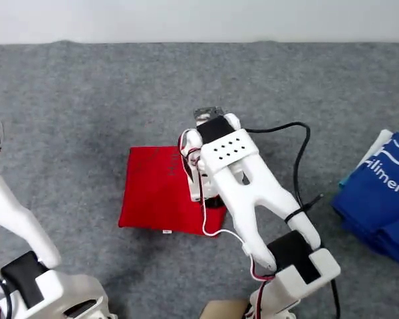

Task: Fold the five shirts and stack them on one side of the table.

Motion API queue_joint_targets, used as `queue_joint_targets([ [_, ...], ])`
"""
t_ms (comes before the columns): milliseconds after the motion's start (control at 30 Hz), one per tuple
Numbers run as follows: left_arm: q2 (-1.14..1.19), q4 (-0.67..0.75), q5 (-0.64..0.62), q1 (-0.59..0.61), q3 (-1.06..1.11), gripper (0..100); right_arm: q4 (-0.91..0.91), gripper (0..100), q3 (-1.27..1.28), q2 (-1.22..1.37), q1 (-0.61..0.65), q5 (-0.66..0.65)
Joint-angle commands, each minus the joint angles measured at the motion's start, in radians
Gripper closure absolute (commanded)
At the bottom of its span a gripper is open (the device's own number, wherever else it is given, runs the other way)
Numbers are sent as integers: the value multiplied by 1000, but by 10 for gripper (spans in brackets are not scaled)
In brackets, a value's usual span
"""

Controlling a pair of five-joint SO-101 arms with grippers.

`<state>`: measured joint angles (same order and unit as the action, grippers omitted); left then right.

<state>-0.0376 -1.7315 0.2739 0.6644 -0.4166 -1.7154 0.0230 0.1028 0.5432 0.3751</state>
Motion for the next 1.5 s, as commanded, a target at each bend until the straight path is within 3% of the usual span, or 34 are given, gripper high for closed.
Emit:
queue_joint_targets([
  [0, -43, -21, 8, 9, -7, 998, 59, 951, -8, 2, -53, -11],
  [200, -44, -21, 9, 32, -10, 998, 70, 649, -29, 5, -68, -11],
  [267, -55, -23, 8, 49, -8, 998, 77, 612, -41, 13, -67, -6],
  [600, -348, -21, 9, 91, 128, 998, 248, 747, -44, 45, -73, 52],
  [833, -523, -21, 11, 92, 282, 998, 300, 698, -51, 142, -74, 124],
  [967, -537, -20, 11, 92, 305, 998, 364, 658, -51, 174, -74, 126],
  [1367, -535, -20, 11, 91, 306, 998, 533, 663, -51, 367, -68, 126],
  [1467, -534, -20, 11, 91, 308, 998, 567, 756, -51, 377, -67, 127],
])
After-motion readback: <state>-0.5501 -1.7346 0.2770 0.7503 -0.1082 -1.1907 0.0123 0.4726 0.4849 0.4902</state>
